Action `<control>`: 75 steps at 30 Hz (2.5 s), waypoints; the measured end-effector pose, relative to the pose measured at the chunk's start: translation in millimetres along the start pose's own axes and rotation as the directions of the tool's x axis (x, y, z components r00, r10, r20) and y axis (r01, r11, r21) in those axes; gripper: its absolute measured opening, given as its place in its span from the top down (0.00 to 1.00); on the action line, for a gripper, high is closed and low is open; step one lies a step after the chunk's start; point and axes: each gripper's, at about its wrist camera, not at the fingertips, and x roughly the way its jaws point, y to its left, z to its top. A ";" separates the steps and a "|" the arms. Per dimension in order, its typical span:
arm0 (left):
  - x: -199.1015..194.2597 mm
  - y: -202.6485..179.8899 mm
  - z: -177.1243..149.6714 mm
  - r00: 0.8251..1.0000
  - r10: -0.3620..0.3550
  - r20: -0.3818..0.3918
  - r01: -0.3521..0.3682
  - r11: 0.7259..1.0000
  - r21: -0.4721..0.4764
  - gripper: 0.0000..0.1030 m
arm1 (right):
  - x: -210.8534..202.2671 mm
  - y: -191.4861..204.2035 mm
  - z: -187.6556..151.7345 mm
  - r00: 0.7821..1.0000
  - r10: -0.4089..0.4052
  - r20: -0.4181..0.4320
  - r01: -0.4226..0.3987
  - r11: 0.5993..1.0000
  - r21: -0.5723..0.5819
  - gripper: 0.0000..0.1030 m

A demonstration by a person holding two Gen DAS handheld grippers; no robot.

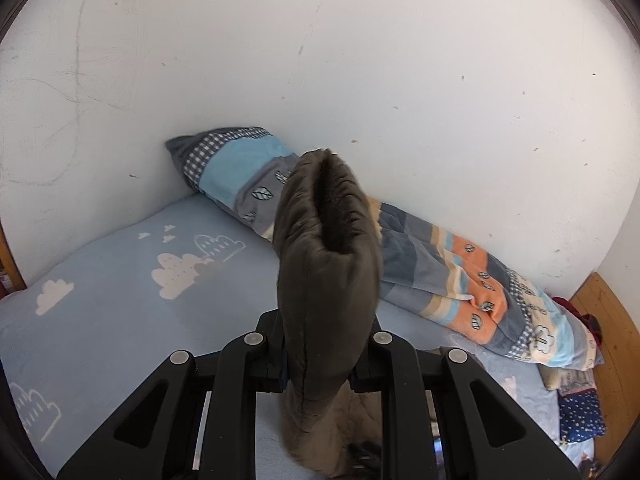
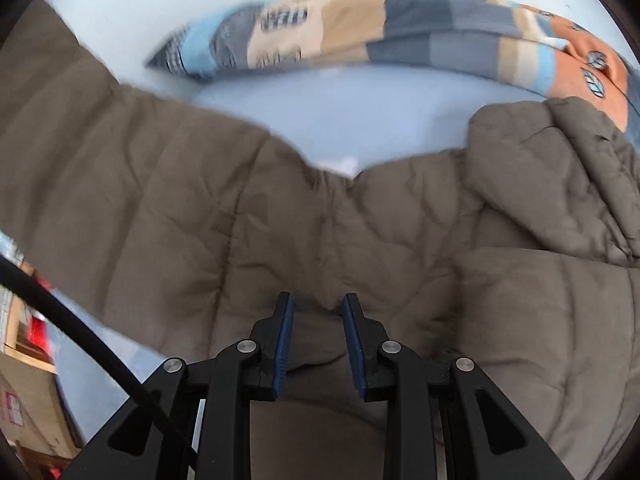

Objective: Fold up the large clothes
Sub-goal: 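Lift the sleeve and fold it across the jacket body with the left gripper, then open the left gripper and press the folded jacket flat with both tools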

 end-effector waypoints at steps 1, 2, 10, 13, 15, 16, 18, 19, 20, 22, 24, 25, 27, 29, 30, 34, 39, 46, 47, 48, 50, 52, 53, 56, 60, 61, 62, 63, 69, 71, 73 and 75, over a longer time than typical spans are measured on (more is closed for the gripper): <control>2.1 -1.1 -0.4 1.000 -0.014 -0.007 0.014 1.000 0.000 0.82 | 11.1 7.3 -2.3 0.998 -0.053 -0.027 0.052 0.997 -0.049 0.73; 2.1 -4.6 -1.1 1.000 -0.020 -0.006 0.020 1.000 0.010 0.82 | 21.8 12.7 -6.3 0.993 -0.104 -0.053 0.098 0.990 -0.099 0.73; -8.1 -42.3 0.0 0.999 -0.052 0.016 0.051 0.996 0.070 0.82 | -56.9 -27.3 -9.8 0.994 0.073 0.077 -0.076 0.997 0.033 0.73; -10.7 -62.9 -4.0 0.997 -0.077 0.012 0.076 0.993 0.085 0.81 | -116.8 -58.5 -26.5 0.983 0.080 0.163 -0.095 0.992 0.085 0.70; -12.3 -79.0 -7.5 0.996 -0.091 0.006 0.090 0.991 0.098 0.81 | -148.1 -75.6 -39.3 0.976 0.096 0.196 -0.122 0.984 0.128 0.68; -14.1 -88.4 -10.0 0.995 -0.098 0.001 0.097 0.989 0.107 0.81 | -163.2 -84.3 -47.8 0.974 0.093 0.208 -0.124 0.982 0.142 0.67; -16.3 -110.0 -15.4 0.993 -0.114 -0.011 0.114 0.986 0.125 0.81 | -190.5 -99.9 -63.9 0.973 0.053 0.225 -0.096 0.978 0.186 0.66; -17.7 -121.5 -18.5 0.992 -0.123 -0.016 0.124 0.983 0.134 0.81 | -205.7 -109.9 -75.0 0.970 0.045 0.239 -0.099 0.971 0.217 0.66; -18.6 -134.2 -22.2 0.991 -0.129 -0.023 0.131 0.980 0.147 0.80 | -213.0 -112.7 -80.6 0.967 0.040 0.251 -0.103 0.965 0.242 0.66; -21.1 -156.8 -29.8 0.989 -0.141 -0.034 0.144 0.975 0.168 0.80 | -243.9 -136.3 -110.5 0.955 0.002 0.297 -0.103 0.940 0.326 0.64; -22.7 -186.8 -42.6 0.987 -0.154 -0.051 0.161 0.965 0.207 0.79 | -264.6 -158.5 -125.4 0.946 -0.047 0.321 -0.090 0.914 0.396 0.64; -24.7 -202.1 -51.0 0.986 -0.158 -0.057 0.167 0.960 0.226 0.78 | -272.8 -168.7 -133.1 0.942 -0.064 0.330 -0.091 0.897 0.432 0.64; -21.5 -228.1 -69.4 0.983 -0.167 -0.077 0.182 0.950 0.254 0.78 | -290.5 -189.8 -145.2 0.932 -0.072 0.355 -0.116 0.869 0.481 0.64; -14.7 -257.1 -94.8 0.980 -0.173 -0.099 0.194 0.940 0.279 0.77 | -306.9 -207.3 -154.1 0.921 -0.089 0.378 -0.123 0.856 0.502 0.64; -11.4 -267.5 -106.0 0.979 -0.175 -0.104 0.198 0.937 0.288 0.77 | -314.1 -213.8 -157.8 0.915 -0.103 0.390 -0.123 0.850 0.512 0.64; 11.8 -313.1 -162.9 0.970 -0.186 -0.159 0.228 0.922 0.311 0.77 | -330.1 -239.8 -166.9 0.900 -0.150 0.409 -0.108 0.833 0.542 0.64; 43.4 -358.9 -229.2 0.955 -0.169 -0.245 0.253 0.896 0.366 0.77 | -356.1 -274.4 -180.7 0.876 -0.218 0.431 -0.097 0.794 0.600 0.64; 85.7 -382.5 -297.5 0.945 -0.097 -0.313 0.232 0.873 0.430 0.77 | -365.0 -292.3 -190.2 0.867 -0.224 0.446 -0.116 0.779 0.616 0.64; 89.0 -382.3 -303.8 0.943 -0.091 -0.319 0.232 0.870 0.436 0.77 | -365.1 -293.3 -190.4 0.866 -0.230 0.444 -0.112 0.777 0.620 0.64; 92.1 -382.1 -308.1 0.943 -0.087 -0.322 0.231 0.868 0.440 0.77 | -364.7 -293.9 -190.7 0.866 -0.229 0.445 -0.113 0.777 0.620 0.64; 96.5 -381.8 -315.6 0.940 -0.080 -0.330 0.231 0.864 0.448 0.77 | -363.2 -294.7 -189.6 0.866 -0.225 0.446 -0.114 0.780 0.616 0.64; 100.2 -382.2 -319.5 0.940 -0.073 -0.333 0.227 0.863 0.452 0.77 | -361.0 -294.8 -189.1 0.867 -0.221 0.446 -0.113 0.784 0.610 0.64; 101.9 -383.3 -322.4 0.940 -0.073 -0.333 0.227 0.862 0.453 0.77 | -359.5 -295.2 -189.0 0.868 -0.219 0.445 -0.113 0.787 0.607 0.64; 102.7 -387.7 -328.0 0.939 -0.074 -0.335 0.231 0.858 0.458 0.75 | -356.2 -297.1 -189.5 0.870 -0.220 0.440 -0.109 0.786 0.608 0.64; 106.0 -394.9 -337.6 0.934 -0.077 -0.348 0.243 0.851 0.466 0.72 | -355.7 -301.8 -191.7 0.869 -0.227 0.440 -0.111 0.777 0.620 0.64; 107.8 -396.8 -342.2 0.933 -0.074 -0.351 0.245 0.846 0.474 0.71 | -355.5 -302.7 -192.1 0.869 -0.228 0.440 -0.111 0.775 0.622 0.64; 110.0 -398.4 -347.5 0.933 -0.067 -0.354 0.244 0.839 0.486 0.71 | -355.4 -303.3 -192.3 0.869 -0.229 0.439 -0.111 0.775 0.623 0.64; 112.7 -399.6 -352.1 0.931 -0.061 -0.359 0.245 0.835 0.493 0.71 | -354.9 -303.9 -192.6 0.869 -0.228 0.439 -0.112 0.774 0.623 0.64; 130.2 -397.4 -386.4 0.916 -0.021 -0.400 0.252 0.806 0.536 0.61 | -350.8 -307.7 -193.2 0.874 -0.225 0.430 -0.110 0.771 0.627 0.64; 132.9 -395.9 -394.7 0.910 -0.026 -0.415 0.270 0.795 0.542 0.40 | -350.0 -309.7 -193.6 0.876 -0.223 0.428 -0.112 0.768 0.630 0.64; 132.8 -396.5 -402.3 0.904 -0.026 -0.426 0.286 0.777 0.561 0.27 | -350.1 -311.0 -193.9 0.876 -0.222 0.428 -0.114 0.767 0.632 0.64; 128.6 -398.2 -408.0 0.903 -0.032 -0.428 0.301 0.758 0.579 0.22 | -350.5 -311.6 -193.4 0.876 -0.223 0.428 -0.113 0.768 0.631 0.64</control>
